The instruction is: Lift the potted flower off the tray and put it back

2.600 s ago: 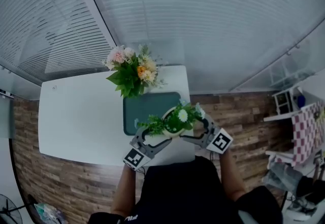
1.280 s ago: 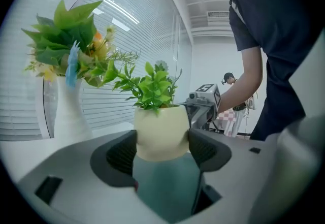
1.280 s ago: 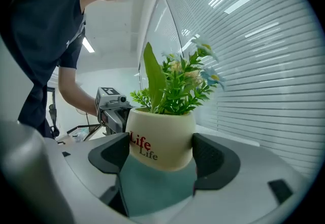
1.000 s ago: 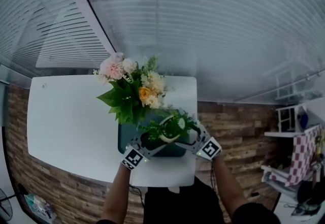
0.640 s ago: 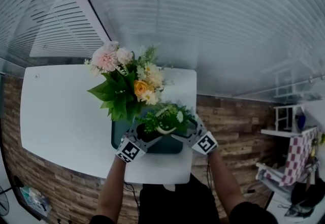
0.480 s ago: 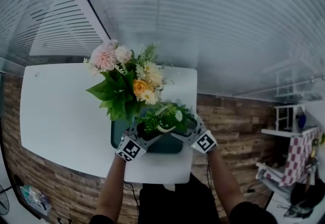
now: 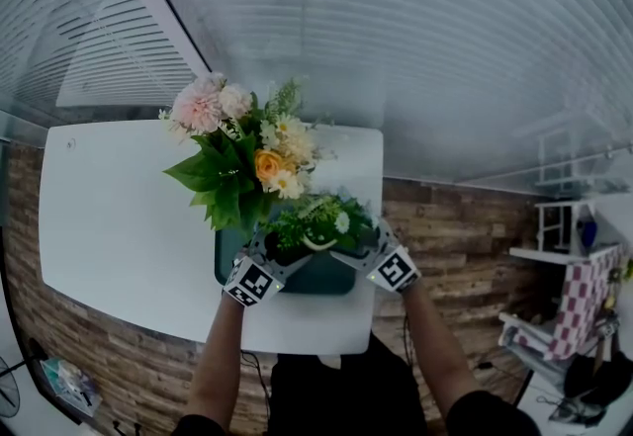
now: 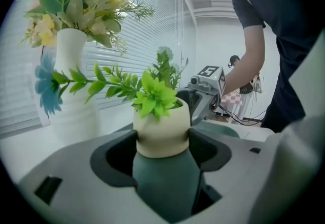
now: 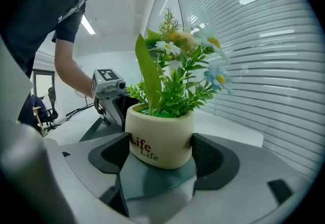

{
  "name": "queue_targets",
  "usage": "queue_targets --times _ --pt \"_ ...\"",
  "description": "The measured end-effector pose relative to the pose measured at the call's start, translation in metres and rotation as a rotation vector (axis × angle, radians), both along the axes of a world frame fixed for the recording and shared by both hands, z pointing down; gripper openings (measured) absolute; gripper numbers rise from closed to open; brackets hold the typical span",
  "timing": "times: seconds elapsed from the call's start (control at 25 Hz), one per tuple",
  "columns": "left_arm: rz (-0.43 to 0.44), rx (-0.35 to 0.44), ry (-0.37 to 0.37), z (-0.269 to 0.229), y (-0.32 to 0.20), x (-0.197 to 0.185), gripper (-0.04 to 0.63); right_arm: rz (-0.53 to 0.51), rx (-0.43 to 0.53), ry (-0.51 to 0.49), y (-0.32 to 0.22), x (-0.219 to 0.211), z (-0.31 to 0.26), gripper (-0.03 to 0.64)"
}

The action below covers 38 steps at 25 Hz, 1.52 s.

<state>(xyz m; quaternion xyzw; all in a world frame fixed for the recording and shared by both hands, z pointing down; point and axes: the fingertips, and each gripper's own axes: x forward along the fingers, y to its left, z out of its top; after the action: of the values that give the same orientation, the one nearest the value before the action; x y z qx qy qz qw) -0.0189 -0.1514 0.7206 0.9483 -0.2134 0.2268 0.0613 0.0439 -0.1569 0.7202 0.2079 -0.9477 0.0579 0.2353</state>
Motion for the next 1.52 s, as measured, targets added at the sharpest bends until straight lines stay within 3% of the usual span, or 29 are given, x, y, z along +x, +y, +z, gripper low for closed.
queue_targets --times 1.0,1.12,1.28,1.52 --pt "-0.019 0.006 -0.067 0.02 0.004 0.0 0.307 0.032 -0.031 0.001 -0.001 0.001 0.014 0.362" --pt "-0.067 0.027 -0.112 0.015 0.002 -0.012 0.306 0.094 -0.028 -0.012 -0.003 0.005 0.012 0.362" --pt "-0.167 0.019 -0.065 -0.004 -0.002 -0.035 0.306 0.176 -0.013 -0.086 -0.001 0.017 -0.001 0.362" --pt "-0.3 0.014 0.009 -0.028 0.016 -0.06 0.305 0.213 0.022 -0.071 0.024 0.034 -0.041 0.362"
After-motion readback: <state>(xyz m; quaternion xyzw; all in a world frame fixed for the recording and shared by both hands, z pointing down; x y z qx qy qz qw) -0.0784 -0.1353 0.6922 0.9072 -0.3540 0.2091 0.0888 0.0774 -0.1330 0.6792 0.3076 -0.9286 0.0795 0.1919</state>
